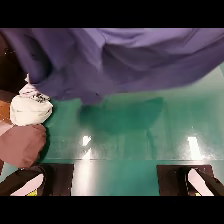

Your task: Fold the shirts.

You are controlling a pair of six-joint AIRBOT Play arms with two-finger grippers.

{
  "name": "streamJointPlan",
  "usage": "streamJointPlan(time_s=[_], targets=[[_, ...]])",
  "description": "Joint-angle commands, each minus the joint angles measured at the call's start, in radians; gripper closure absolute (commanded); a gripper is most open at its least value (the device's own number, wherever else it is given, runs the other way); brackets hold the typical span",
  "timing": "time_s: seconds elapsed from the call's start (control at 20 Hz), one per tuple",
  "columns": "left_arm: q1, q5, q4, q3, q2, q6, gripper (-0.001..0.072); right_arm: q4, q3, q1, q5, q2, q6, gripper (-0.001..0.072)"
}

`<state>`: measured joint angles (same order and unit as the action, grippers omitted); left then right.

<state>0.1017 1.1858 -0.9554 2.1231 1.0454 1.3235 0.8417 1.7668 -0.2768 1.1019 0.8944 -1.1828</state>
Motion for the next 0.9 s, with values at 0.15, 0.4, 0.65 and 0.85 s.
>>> streamJointPlan(time_s=[0.15,0.4,0.65,0.85], targets=[[0.000,-0.180,-0.038,0.024,-0.204,0.094,0.0682,0.197,0.282,0.000,0.072,-0.020,-0.088,0.0700],[0.000,-0.112,-0.179,-0.074,-0.207,0.193,0.0682,0.364,0.338,0.001,0.275,0.073,-0.160,0.0701],[-0.001,0.106,-0.259,-0.331,-0.011,0.216,0.0681,0.366,0.122,0.064,0.442,0.272,-0.160,0.0702],[-0.001,0.135,-0.269,-0.422,0.286,0.203,0.0681,0.366,0.015,0.122,0.516,0.500,-0.161,0.0702]])
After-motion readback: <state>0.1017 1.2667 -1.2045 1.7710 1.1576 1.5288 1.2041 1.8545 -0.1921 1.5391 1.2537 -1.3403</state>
